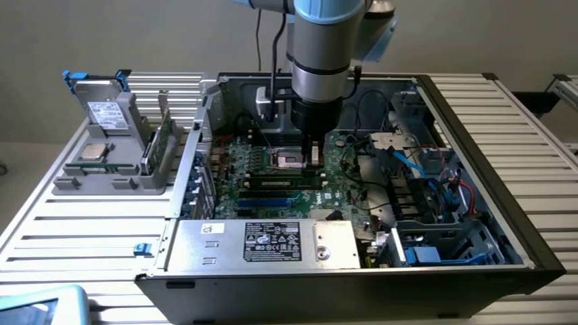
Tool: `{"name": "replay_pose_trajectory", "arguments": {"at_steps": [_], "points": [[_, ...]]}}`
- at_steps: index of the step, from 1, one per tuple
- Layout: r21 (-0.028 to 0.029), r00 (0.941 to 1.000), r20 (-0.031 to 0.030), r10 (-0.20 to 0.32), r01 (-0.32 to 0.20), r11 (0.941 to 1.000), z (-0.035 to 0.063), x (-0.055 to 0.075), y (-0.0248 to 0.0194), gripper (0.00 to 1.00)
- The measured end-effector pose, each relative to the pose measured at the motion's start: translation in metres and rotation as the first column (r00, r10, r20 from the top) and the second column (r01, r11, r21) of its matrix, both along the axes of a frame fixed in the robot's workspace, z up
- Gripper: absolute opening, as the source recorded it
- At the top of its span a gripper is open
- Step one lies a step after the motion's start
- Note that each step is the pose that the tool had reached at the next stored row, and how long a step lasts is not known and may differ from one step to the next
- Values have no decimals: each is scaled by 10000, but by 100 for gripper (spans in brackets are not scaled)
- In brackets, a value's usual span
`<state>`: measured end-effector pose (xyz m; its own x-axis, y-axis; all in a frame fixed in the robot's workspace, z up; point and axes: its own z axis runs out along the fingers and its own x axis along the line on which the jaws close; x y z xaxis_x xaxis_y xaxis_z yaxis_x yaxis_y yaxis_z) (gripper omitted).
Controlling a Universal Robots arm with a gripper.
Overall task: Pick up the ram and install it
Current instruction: 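Press down the ram until it locks into place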
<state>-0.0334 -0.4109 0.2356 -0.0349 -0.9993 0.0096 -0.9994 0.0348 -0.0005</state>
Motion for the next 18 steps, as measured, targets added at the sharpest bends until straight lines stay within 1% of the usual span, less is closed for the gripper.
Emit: {"name": "replay_pose_trajectory", "arguments": {"at_steps": [3, 7, 18], "points": [[14, 10000, 2, -36, 36, 10000, -10, 4, 8, 11], [23, 10000, 2, -72, 72, 10000, -30, 8, 9, 11], [19, 9999, 0, -136, 136, 9999, -87, 8, 8, 11]]}}
